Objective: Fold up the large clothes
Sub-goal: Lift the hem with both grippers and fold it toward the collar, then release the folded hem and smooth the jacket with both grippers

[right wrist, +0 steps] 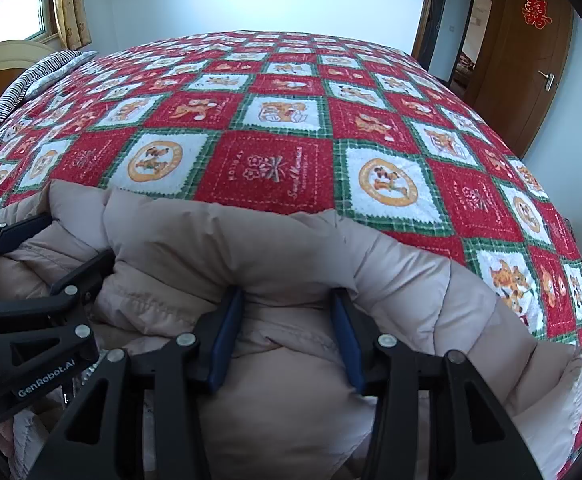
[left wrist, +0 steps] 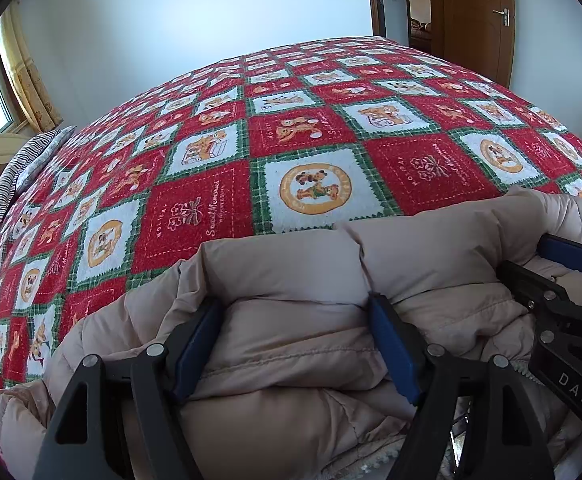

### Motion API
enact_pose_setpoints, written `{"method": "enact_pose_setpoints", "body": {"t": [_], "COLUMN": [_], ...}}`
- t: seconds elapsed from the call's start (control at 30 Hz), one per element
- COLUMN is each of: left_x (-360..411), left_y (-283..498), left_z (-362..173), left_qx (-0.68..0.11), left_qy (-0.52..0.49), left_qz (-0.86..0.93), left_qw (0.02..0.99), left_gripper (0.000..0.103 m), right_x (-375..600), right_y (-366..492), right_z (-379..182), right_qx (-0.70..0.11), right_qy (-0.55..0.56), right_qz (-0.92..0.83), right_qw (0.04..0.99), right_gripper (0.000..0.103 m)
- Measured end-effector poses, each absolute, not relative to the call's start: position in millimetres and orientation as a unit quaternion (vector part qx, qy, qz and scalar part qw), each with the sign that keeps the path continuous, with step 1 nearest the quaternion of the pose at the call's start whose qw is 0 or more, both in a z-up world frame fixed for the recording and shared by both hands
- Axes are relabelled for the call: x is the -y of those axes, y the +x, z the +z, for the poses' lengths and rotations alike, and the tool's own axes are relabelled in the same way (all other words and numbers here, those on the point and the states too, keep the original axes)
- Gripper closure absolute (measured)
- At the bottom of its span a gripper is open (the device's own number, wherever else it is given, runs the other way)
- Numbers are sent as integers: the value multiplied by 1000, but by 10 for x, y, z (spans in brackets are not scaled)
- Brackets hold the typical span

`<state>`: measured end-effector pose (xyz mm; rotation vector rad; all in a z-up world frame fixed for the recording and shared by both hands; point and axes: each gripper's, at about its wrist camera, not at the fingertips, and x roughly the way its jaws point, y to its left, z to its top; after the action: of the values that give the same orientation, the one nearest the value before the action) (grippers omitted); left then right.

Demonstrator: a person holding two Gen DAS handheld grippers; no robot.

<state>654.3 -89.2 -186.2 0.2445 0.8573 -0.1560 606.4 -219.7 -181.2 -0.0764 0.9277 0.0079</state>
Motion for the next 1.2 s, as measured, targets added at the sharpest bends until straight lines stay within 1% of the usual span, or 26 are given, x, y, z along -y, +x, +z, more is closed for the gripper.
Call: {"method": "enact_pose_setpoints", "body": {"t": [0.33,0.5,0.6,0.63,0.7,0.73,0.77,0.83,0.93,1.2], "left_x": [892,898,888,888,839,793,771,672,505,-57], "left_y": [6553,6575,6569,6521,6338,6204,6102,5818,5402,4229], "left_z": [-1877,-1863,-1700,-1608,-1363,-1234,-1170,-1065,-1038,-1322], "left_qx": [-415,-419,-426,-417,-386,-374,-370,-360,-359,-388], "left_qy": [119,128,141,148,151,151,154,167,170,156], "left_qz": [-74,-68,-66,-60,-61,-66,-67,-66,-72,-53], "left_qw": [899,896,891,895,908,913,914,915,915,907], "left_gripper": [25,23,23,23,23,23,23,23,23,23], "right_x": [2194,2180,2245,2288,2367,2390,2411,2462,2520,2700], "right_y": [6070,6090,6099,6077,5970,5891,5812,5603,5307,4352], "right_z": [-1817,-1805,-1737,-1699,-1584,-1525,-1466,-1366,-1337,-1427], "right_qx": [-447,-451,-456,-458,-451,-443,-436,-427,-437,-444], "right_qy": [-38,-47,-40,-34,-21,-21,-23,-20,-14,-19], "right_qz": [3,2,18,25,34,35,31,31,40,31], "right_qw": [894,891,889,888,892,895,899,904,899,895], "right_gripper": [54,53,52,49,38,29,26,26,26,25]}}
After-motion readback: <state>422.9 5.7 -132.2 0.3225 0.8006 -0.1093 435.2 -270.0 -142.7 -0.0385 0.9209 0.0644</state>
